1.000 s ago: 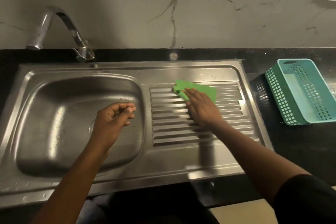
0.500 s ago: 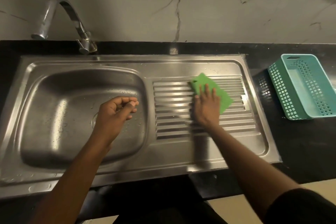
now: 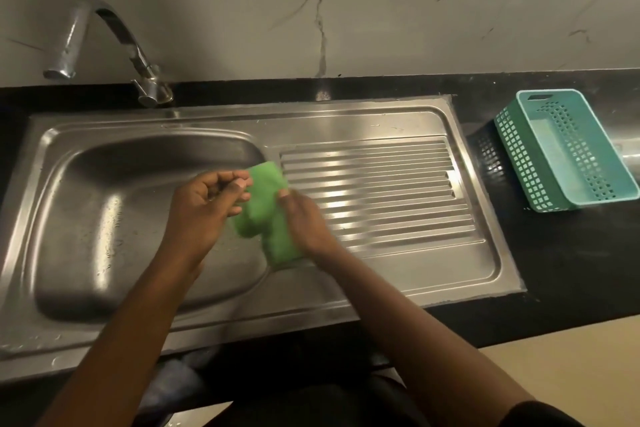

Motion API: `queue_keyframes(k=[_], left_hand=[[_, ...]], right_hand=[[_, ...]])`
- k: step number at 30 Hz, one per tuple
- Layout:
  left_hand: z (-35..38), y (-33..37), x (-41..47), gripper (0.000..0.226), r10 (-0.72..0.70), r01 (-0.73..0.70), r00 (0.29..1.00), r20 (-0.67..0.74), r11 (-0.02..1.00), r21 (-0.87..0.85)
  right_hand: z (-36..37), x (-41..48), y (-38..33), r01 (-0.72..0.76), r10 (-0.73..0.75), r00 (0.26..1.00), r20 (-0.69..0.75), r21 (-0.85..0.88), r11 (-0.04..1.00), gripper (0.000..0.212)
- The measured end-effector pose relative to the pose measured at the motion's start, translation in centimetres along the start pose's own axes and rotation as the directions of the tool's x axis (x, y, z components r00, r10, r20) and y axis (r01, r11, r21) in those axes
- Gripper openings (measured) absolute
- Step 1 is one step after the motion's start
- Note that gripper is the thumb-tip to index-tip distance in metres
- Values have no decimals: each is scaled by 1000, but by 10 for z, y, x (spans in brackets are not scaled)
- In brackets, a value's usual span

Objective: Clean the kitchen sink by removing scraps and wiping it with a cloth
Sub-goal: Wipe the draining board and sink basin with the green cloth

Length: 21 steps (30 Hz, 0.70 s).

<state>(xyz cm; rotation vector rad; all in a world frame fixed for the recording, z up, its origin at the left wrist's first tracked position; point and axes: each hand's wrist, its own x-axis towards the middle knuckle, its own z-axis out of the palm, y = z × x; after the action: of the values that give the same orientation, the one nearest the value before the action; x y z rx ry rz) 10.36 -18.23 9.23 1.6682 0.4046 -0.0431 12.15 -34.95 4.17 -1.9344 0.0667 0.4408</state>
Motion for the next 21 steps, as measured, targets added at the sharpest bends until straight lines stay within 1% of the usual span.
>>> queue_keyframes(k=[1,3,4,5,6,7,8,9,10,12,13,14,15,16,17,19,21], left_hand=[[-2,-1,0,16,1,-1,1000,2,1000,-7],[-7,-3,-1,15,6,-6,1000,22,1000,-3],[-8,-5,-2,15,7,-7,999,32,1000,3],[-9,-7,-3,16,6,-6,999,38,1000,4],[-10,-9,-4,17,3,-3,999,38,1000,3],[-9,-11,-4,18,-3,2,999,38,1000,1],[-8,-13,-5,17,-8,8,999,38,1000,1],[-8,-15,-5,17,-12,12,999,42,1000,3],[-7,-17,-6,17,-15,15,999,47,1000,5],[-7,-20,-7,16,-22,22,998,55,1000,9],[-7,-21,-7,16,-25,25,998,57,1000,11],[-8,-22,-7,16,-27,27,998,57,1000,14],[-8,-24,-7,16,-28,27,998,58,999,16],[-9,-25,-8,16,-29,28,998,60,999,19],[-9,-26,-8,16,-30,28,998,63,999,22],[-10,-28,-9,16,-29,28,997,71,999,26],[-10,-30,-9,16,-29,27,997,68,999,27]], right_hand=[[-22,0,3,-27,33,992,-122,51,998,40],[-75,-2,15,-83,135,937,-321,169,982,35],[-104,-5,25,-111,206,904,-374,261,959,33],[-131,-9,35,-134,260,878,-403,315,940,30],[-156,-14,46,-153,291,863,-414,334,930,24],[-178,-19,58,-186,311,851,-423,310,932,16],[-197,-23,73,-222,312,848,-427,248,943,11],[-211,-29,87,-270,295,850,-437,121,955,20],[-222,-34,101,-314,256,852,-457,-55,948,39],[-230,-45,120,-361,136,859,-493,-398,843,77],[-229,-50,126,-349,66,873,-484,-525,776,87],[-225,-54,133,-319,10,896,-444,-628,710,89],[-218,-57,140,-293,-3,924,-383,-711,639,86],[-209,-60,145,-283,25,943,-332,-761,584,82],[-198,-63,149,-291,67,949,-309,-771,567,80],[-172,-66,150,-339,111,932,-346,-718,608,75],[-143,-66,141,-352,105,919,-380,-670,653,71]])
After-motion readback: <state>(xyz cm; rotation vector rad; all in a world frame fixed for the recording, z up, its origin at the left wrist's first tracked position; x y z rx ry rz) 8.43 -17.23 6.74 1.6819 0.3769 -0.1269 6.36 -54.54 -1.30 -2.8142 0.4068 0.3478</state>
